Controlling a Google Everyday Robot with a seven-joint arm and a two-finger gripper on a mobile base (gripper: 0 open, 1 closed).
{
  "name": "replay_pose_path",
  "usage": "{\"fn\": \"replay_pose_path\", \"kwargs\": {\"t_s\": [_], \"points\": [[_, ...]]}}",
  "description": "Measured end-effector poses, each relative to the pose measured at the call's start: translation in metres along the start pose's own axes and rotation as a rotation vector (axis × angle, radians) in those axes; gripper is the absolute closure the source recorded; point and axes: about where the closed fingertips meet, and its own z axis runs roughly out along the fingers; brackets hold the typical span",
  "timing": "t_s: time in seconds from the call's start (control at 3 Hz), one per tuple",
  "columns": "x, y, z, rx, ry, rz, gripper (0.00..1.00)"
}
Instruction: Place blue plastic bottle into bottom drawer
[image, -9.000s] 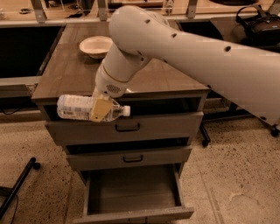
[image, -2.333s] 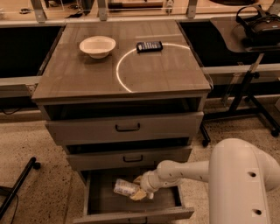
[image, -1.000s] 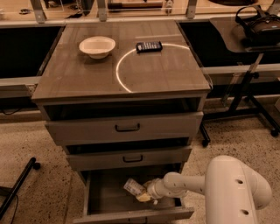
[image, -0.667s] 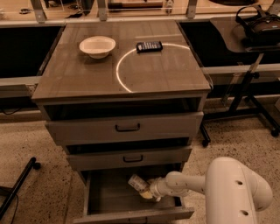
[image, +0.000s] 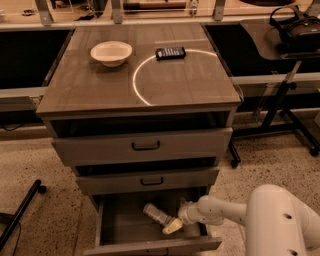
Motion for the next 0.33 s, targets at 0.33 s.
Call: {"fn": "replay_pose_path", "kwargs": {"t_s": [0.33], "points": [[0.001,0.0103,-0.0354,-0.012,-0.067,0.01,0.0]]}}
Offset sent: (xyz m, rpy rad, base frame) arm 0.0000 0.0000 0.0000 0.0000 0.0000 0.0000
